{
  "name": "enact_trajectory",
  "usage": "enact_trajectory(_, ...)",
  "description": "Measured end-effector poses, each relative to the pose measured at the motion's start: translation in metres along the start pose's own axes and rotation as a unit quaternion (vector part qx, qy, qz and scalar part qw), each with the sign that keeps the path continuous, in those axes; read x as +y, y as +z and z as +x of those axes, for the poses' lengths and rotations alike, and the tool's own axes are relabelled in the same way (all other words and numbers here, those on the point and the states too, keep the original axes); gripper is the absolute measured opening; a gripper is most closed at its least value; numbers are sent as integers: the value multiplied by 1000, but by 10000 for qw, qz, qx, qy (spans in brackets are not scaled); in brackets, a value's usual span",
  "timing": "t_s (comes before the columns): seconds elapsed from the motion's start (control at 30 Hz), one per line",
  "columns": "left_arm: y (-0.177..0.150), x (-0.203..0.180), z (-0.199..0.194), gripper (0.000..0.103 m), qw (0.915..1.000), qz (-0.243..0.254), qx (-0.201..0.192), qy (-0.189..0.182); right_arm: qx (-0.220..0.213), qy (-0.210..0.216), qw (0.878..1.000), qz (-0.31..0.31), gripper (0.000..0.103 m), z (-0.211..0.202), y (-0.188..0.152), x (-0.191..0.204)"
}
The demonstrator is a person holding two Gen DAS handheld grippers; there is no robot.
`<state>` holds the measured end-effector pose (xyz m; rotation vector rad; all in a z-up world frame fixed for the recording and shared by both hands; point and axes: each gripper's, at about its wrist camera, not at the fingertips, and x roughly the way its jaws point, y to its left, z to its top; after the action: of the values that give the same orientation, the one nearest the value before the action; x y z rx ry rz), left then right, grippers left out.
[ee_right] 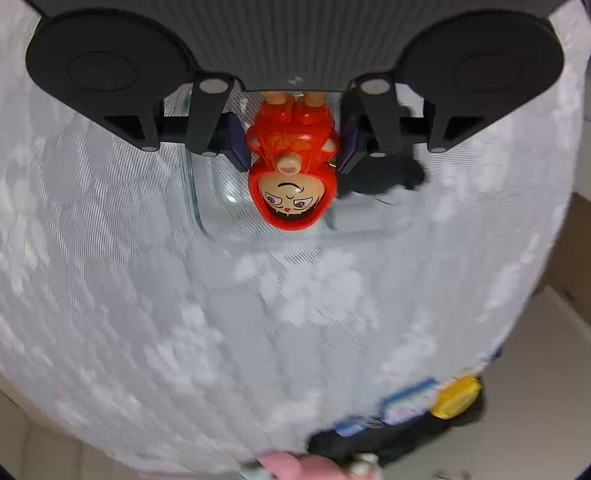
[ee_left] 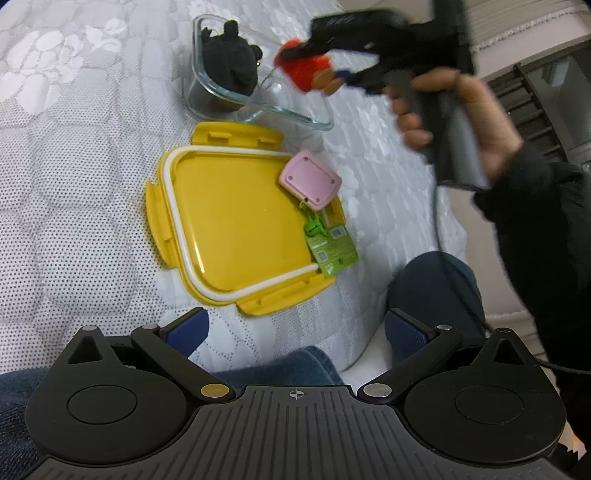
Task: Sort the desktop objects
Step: 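Place the red doll in the glass container beside the plush, open right tool, then grasp the pink keychain with the right tool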
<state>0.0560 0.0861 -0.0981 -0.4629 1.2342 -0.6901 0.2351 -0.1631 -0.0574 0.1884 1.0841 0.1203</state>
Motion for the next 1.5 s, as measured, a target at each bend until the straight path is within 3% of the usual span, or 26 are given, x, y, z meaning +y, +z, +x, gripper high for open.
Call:
enact_trajectory(0.23, 3, 2, 2, 103, 10000, -79, 49, -36, 162, 182, 9993, 284, 56, 24, -20, -15)
enact_trajectory(0.3, 3, 3, 3, 103, 9999, -97, 67, -46, 186, 271, 9991, 283, 62, 24, -22, -15)
enact_trajectory(0.5, 4, 5, 5, 103, 9999, -98, 111, -24, 154, 320, 9990, 256, 63, 16, -21, -20)
enact_trajectory(0.7, 4, 5, 7, 103, 9998, -80, 163, 60, 153, 514, 9975, 450, 68, 3, -27, -37)
enact_trajectory(0.97, 4, 2, 8, 103, 9996, -64, 197, 209, -63, 811, 9964, 230, 71, -45, -54, -52)
enact_trajectory(1.1, 4, -5, 11, 103, 9993, -12, 194, 331, -45, 766, 9969, -150, 79, -62, -70, -53)
enact_trajectory(1.23, 8, -25, 19, 103, 9988, 143, 80, 466, 5, 233, 9930, -1158, 79, -62, -95, -36)
enact_trajectory(1.33, 3, -34, 39, 103, 9974, 437, 577, -50, 57, 25, 9841, -1774, 79, -56, -110, -20)
enact_trajectory(1.5, -2, -43, 67, 103, 9858, 775, 1264, -785, 71, -161, 9731, -2297, 75, -44, -119, 0)
